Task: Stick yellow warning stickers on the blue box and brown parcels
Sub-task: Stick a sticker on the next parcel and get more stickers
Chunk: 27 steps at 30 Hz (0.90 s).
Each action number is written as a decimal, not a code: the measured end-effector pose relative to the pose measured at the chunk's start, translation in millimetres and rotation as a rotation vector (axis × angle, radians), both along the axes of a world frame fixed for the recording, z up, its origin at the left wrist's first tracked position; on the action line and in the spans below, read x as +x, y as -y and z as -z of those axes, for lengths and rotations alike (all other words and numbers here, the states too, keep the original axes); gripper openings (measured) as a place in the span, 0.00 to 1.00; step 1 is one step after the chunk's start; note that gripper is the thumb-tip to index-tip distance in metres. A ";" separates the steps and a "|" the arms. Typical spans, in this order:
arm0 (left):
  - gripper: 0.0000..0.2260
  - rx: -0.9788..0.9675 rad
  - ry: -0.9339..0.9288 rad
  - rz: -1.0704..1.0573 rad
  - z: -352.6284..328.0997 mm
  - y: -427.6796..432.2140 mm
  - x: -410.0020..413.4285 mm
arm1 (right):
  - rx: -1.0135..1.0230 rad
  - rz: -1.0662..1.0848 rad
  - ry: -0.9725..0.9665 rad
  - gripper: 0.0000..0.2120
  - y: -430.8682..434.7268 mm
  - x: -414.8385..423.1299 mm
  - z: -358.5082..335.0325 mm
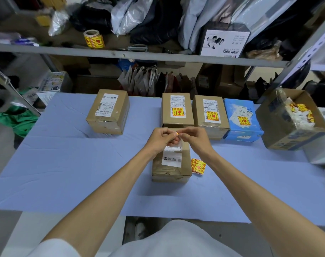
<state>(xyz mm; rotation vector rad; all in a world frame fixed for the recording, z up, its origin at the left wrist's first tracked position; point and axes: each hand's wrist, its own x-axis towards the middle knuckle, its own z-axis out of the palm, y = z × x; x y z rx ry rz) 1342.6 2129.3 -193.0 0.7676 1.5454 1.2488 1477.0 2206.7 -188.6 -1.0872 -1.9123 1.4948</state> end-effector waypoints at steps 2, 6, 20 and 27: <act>0.07 -0.007 -0.002 0.004 -1.2 -1.5 -1.5 | -0.007 0.002 -0.007 0.08 -0.9 -0.2 -0.9; 0.07 -0.008 -0.004 0.000 -2.2 -2.7 -2.9 | -0.012 -0.010 -0.008 0.08 -1.9 -0.6 -2.7; 0.03 0.014 -0.070 0.021 0.3 -8.4 -1.9 | -0.025 -0.030 -0.059 0.03 -2.2 0.4 -6.0; 0.03 0.045 -0.091 0.076 1.7 -7.3 -2.2 | -0.020 0.016 -0.024 0.04 -6.9 1.9 -4.4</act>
